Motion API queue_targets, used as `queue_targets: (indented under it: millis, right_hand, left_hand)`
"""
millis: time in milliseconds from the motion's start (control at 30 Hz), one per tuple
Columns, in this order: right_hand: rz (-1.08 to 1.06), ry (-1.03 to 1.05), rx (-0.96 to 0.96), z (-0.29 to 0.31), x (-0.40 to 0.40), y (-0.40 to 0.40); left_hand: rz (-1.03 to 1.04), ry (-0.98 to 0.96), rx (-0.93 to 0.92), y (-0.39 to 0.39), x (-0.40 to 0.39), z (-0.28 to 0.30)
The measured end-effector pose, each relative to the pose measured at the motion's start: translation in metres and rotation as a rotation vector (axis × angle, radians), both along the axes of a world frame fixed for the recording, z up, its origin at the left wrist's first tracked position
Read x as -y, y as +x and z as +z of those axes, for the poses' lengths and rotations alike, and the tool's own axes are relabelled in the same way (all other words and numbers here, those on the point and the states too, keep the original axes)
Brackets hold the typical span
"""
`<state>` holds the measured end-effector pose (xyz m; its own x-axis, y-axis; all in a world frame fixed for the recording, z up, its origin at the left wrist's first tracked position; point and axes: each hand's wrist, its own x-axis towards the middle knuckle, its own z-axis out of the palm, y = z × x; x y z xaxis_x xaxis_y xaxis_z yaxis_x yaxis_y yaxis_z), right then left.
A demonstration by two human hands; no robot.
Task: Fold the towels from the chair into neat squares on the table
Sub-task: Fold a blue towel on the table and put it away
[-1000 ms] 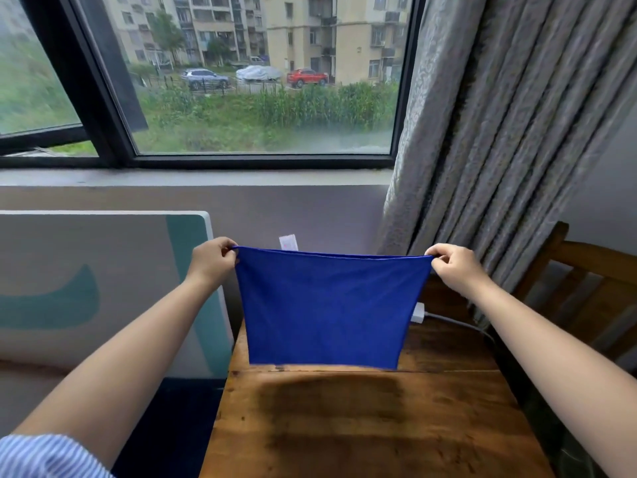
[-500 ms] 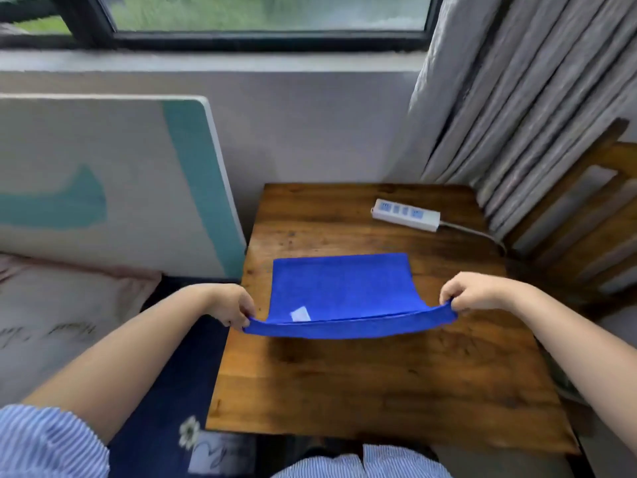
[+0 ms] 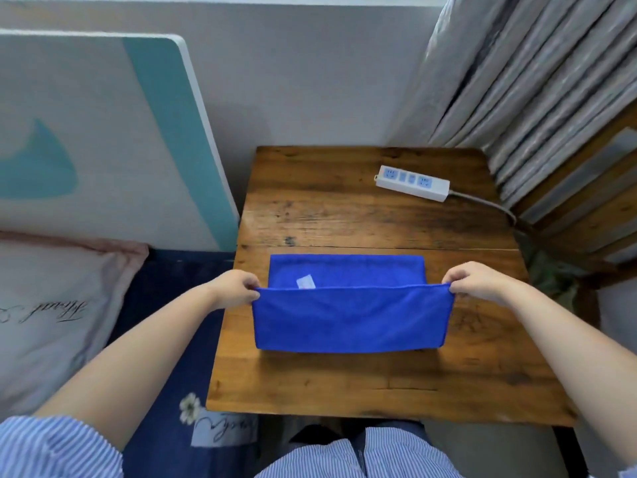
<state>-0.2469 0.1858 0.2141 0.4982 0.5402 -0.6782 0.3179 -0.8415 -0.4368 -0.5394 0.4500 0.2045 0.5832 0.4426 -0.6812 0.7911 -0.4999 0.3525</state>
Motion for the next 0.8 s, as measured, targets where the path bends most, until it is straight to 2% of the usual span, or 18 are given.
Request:
queue_targets:
  millis: [167,367,500,800]
  right_hand:
    - [-0.138,0.141,0.153,-0.017,-0.013,0.004]
    - [-0.22,0.176,0.307,-0.044,-0.032,0.021]
    - [-0.228,0.178,0.347,-0.067,-0.05,0.037]
    - [-0.181,0.093,0.39,-0.095,-0.063,0.047]
  left_hand:
    - [0.249,0.097,0.182,0.026,-0.009,-0.019]
    - [0.472,0.133,0.219,0.055,-0.021,-0.044]
    - [0.51,0.191,0.162,0.076,-0.032,-0.064]
    - [0.447,0.243,0.079,0.091,-0.038,-0.091]
